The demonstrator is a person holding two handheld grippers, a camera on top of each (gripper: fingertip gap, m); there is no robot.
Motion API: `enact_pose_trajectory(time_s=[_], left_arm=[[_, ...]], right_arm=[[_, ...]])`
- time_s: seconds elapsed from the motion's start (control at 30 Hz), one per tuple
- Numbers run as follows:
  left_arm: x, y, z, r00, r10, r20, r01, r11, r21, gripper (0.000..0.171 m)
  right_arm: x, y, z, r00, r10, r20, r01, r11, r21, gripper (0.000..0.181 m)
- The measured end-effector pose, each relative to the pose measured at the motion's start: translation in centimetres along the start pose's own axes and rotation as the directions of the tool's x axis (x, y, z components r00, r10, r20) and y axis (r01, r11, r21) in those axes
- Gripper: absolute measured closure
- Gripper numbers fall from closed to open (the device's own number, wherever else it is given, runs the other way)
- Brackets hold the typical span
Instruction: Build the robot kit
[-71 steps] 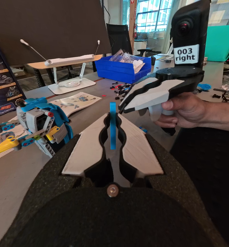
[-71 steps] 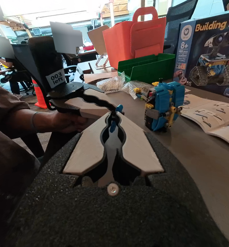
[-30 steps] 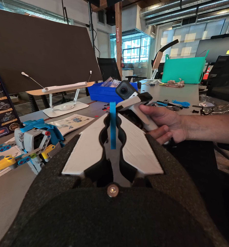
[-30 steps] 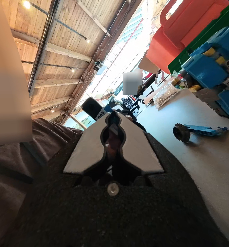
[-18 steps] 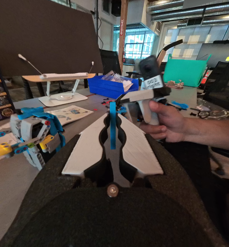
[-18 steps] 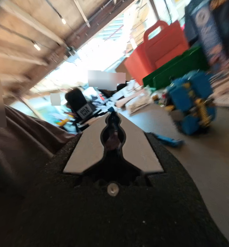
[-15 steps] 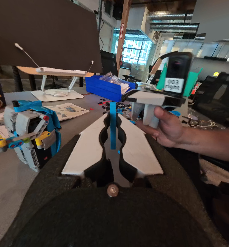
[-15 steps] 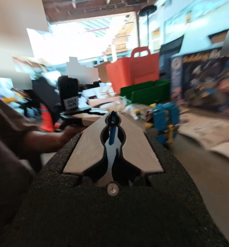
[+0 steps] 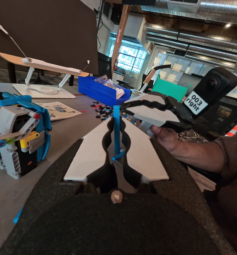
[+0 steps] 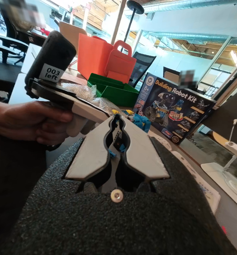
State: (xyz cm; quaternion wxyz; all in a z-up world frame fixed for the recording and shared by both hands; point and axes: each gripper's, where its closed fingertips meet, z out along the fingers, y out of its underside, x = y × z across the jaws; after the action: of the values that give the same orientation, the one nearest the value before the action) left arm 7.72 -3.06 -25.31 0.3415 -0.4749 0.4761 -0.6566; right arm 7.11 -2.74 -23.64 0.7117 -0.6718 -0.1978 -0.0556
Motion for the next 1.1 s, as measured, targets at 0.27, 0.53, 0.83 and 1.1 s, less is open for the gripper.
enact_pose_trajectory(time_s=[0.27, 0.53, 0.83, 1.1], left_arm=[[0.1, 0.2, 0.3, 1.0, -0.029, -0.011, 0.029, 1.0, -0.008, 0.165], [0.4, 0.0, 0.2, 0.999, -0.031, -0.016, 0.031, 1.0, 0.002, 0.165], [1.3, -0.4, 0.0, 0.993, -0.077, -0.087, 0.079, 0.997, 0.025, 0.165], [1.2, -0.1, 0.3, 0.993, -0.081, -0.086, 0.082, 0.997, 0.007, 0.165]], right_arm=[[0.1, 0.0, 0.0, 0.992, -0.122, -0.044, 0.121, 0.992, -0.022, 0.177], [-0.1, -0.1, 0.0, 0.983, -0.173, -0.061, 0.172, 0.985, -0.023, 0.177], [-0.4, -0.7, -0.3, 0.991, -0.125, -0.055, 0.126, 0.992, 0.019, 0.177], [-0.2, -0.6, -0.5, 0.961, -0.265, -0.074, 0.263, 0.964, -0.03, 0.178]])
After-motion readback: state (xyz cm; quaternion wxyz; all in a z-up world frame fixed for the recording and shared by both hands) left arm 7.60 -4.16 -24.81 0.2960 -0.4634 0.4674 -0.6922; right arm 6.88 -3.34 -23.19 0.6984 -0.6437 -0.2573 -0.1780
